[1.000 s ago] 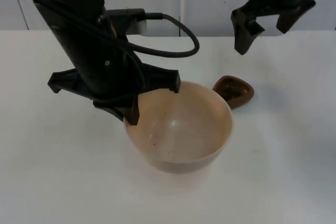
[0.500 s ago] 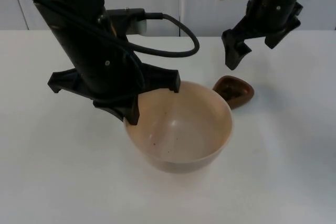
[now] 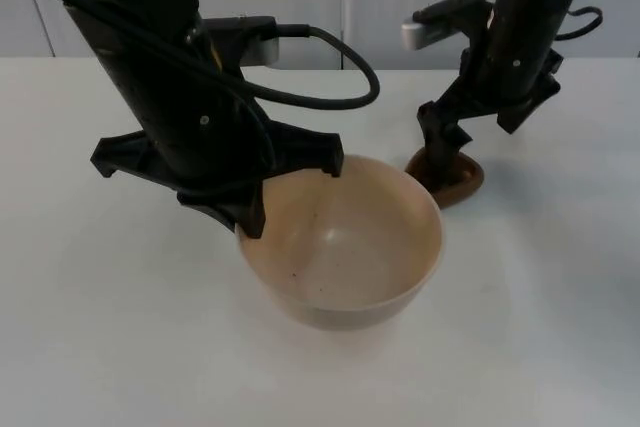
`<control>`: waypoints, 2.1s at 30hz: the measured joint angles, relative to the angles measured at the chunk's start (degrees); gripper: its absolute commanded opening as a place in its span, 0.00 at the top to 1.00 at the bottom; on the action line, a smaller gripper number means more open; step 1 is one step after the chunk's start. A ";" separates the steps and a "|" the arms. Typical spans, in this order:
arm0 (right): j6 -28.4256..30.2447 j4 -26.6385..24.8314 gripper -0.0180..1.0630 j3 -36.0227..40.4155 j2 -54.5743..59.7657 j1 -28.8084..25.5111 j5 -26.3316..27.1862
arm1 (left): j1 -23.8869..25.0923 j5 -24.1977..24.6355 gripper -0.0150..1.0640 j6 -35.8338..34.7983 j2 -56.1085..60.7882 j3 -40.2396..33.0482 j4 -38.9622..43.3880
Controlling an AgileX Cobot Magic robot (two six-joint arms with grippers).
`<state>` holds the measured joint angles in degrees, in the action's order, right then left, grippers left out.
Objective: Pick up the bowl with the left hand and pour the coffee beans from the cup into the bowl with the right hand.
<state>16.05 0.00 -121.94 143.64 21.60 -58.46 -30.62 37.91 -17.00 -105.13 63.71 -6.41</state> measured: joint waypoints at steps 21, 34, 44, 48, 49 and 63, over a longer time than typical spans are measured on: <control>0.00 -0.35 0.24 -0.09 1.91 0.00 0.60 | 0.00 0.00 0.99 0.00 0.00 0.00 0.00; 0.00 -0.79 0.42 -0.09 1.91 0.00 0.60 | 0.00 0.00 0.99 0.00 0.00 0.00 0.00; 0.00 -0.88 0.83 -0.09 1.91 0.00 0.17 | 0.00 0.00 0.99 0.00 0.00 0.00 0.00; -0.29 -0.88 0.98 -0.23 1.91 0.00 -0.61 | 0.00 0.00 0.99 0.00 0.00 0.00 0.00; -0.39 -0.98 0.98 -0.23 1.91 0.00 -0.85 | 0.00 0.00 0.99 0.00 0.00 0.00 0.00; -4.46 -0.71 0.98 -0.23 -0.46 0.00 -3.31 | 0.00 0.00 0.99 0.00 0.00 0.00 0.00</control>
<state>11.60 -0.71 -122.16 143.18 21.60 -61.77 -30.62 37.91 -17.00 -105.13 63.71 -6.41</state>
